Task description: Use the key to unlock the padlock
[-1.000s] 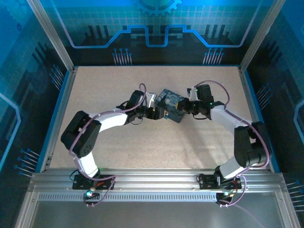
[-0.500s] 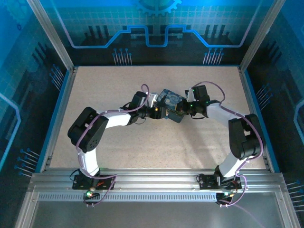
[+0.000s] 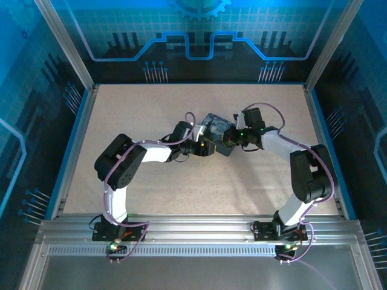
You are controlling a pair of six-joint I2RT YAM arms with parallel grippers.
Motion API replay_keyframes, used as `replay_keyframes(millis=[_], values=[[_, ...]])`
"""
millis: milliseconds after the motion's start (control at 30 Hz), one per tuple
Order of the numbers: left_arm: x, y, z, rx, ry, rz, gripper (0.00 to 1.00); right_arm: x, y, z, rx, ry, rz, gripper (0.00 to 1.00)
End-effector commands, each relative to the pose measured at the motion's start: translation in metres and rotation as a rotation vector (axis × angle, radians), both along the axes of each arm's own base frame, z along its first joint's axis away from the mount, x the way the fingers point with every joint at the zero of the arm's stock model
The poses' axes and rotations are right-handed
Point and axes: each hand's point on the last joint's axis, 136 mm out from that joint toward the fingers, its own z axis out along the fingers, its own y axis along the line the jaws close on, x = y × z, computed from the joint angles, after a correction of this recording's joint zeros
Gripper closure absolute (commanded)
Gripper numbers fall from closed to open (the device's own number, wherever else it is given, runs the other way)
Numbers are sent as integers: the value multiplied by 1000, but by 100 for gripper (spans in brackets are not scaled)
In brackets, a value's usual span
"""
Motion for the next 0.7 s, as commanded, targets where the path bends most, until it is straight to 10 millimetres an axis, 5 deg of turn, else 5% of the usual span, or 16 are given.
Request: replay_keyframes(millis=[0, 667], values=[[0, -9, 2, -23, 7, -25, 29, -16, -4, -28, -71, 98, 7, 100], [-6, -27, -14, -6, 24, -57, 37, -22, -4, -34, -80, 113, 16, 100]])
